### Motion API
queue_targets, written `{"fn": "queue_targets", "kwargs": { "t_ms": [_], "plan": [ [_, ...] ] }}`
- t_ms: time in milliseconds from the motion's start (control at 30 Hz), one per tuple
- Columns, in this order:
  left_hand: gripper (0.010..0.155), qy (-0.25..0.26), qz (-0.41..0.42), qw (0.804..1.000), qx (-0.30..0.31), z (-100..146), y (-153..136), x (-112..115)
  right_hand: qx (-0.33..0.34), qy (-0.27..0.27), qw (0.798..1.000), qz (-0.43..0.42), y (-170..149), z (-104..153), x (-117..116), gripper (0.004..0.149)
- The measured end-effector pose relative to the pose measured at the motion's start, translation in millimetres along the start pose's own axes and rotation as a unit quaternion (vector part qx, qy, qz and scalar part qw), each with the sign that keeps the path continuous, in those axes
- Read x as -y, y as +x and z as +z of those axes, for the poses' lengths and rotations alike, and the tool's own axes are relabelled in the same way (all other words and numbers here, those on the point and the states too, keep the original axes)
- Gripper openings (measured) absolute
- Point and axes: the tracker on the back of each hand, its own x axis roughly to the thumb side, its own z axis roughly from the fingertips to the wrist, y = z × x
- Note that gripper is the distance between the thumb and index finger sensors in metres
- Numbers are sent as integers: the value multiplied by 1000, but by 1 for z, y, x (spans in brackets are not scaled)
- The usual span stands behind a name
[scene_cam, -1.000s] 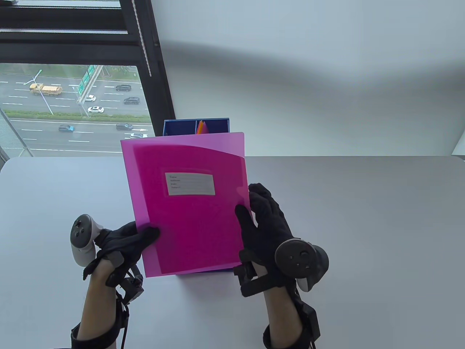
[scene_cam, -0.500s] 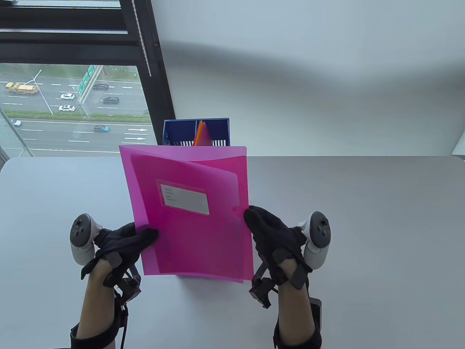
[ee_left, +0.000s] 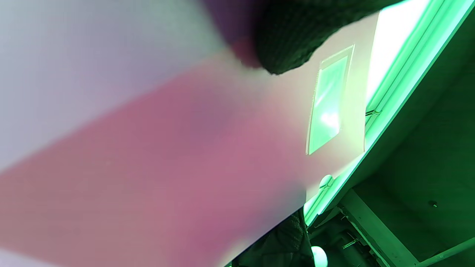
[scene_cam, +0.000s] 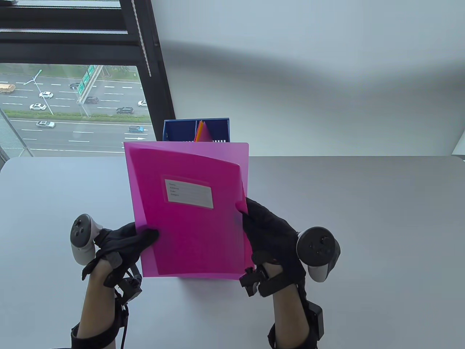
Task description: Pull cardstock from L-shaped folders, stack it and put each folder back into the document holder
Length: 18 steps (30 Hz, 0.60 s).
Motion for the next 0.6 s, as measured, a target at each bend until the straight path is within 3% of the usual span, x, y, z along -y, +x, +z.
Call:
{"fn": "queue_targets", "kwargs": {
  "t_ms": [233, 433, 600],
  "plan": [
    [43, -2, -4, 1000, 8, 0, 0, 0, 28, -23, 997, 65, 5, 2, -5, 36],
    [43, -11, -9, 1000, 16, -1, 2, 0, 34, -22, 996, 73, 7, 3, -4, 35],
    [43, -9, -21, 999, 26, 0, 4, -1, 31, -55, 995, 73, 5, 4, 7, 35]
  ]
}}
